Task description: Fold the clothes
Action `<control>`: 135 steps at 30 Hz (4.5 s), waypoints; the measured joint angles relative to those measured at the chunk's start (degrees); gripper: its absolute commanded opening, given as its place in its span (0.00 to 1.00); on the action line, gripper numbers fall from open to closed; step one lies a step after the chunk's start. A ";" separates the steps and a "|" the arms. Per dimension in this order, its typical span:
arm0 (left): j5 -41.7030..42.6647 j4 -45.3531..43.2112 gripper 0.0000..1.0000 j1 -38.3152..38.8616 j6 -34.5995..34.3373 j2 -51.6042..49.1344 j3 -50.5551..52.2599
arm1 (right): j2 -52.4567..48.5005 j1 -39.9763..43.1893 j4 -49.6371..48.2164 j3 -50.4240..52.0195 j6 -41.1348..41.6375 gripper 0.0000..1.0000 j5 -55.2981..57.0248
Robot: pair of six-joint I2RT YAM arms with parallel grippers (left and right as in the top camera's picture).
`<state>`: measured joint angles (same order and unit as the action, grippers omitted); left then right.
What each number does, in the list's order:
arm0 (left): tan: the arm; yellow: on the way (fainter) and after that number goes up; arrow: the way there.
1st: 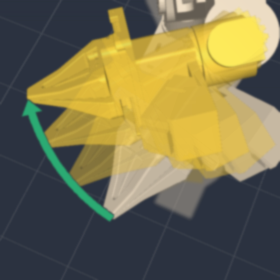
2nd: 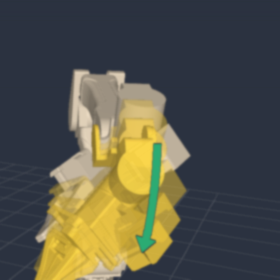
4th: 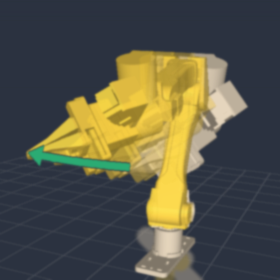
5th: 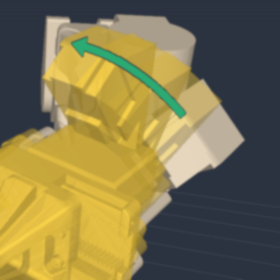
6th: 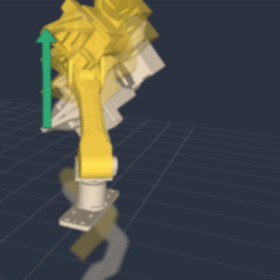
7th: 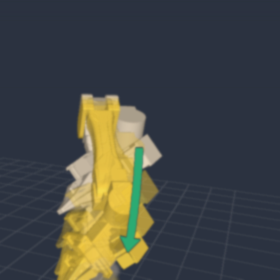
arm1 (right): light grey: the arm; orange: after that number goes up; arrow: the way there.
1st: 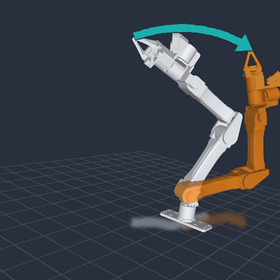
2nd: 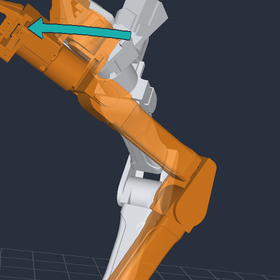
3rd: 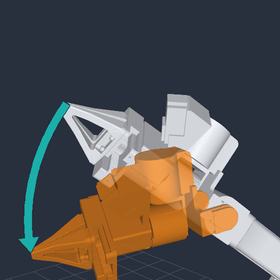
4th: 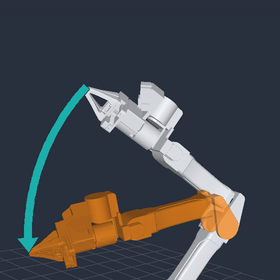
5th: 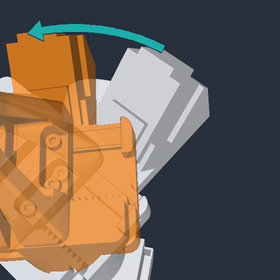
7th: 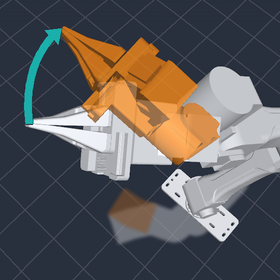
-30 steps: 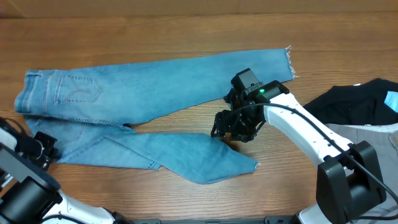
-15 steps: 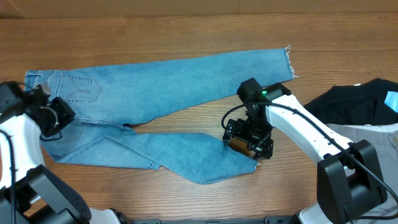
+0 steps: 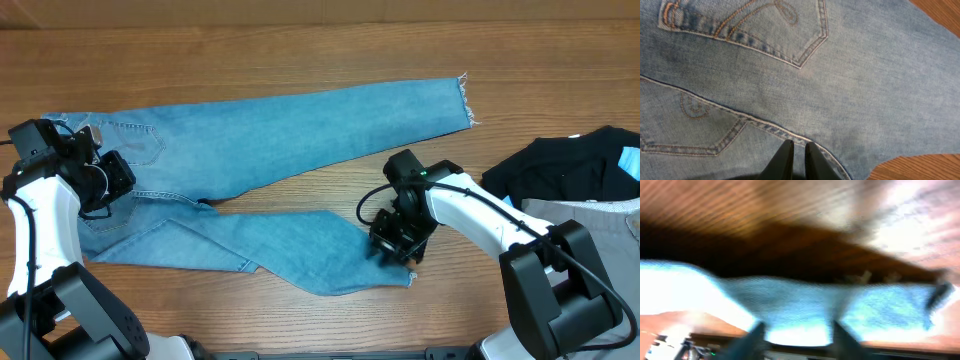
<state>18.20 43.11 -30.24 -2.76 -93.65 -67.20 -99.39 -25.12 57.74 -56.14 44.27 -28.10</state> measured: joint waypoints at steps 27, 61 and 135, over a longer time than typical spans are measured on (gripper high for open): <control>-3.48 0.15 0.22 0.00 0.00 0.00 0.00 | 0.28 -4.50 4.20 -2.78 -4.22 1.00 2.86; -4.31 0.66 0.26 0.00 -0.02 0.00 0.00 | 4.24 4.66 33.46 -34.38 -7.93 0.19 34.95; -3.32 -5.90 0.04 -8.46 -4.33 -8.15 2.16 | 4.31 29.90 10.56 -12.79 -20.04 0.08 17.49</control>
<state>14.87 37.21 -38.70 -7.09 -101.80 -65.04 -95.09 4.78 68.29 -68.93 24.23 -10.61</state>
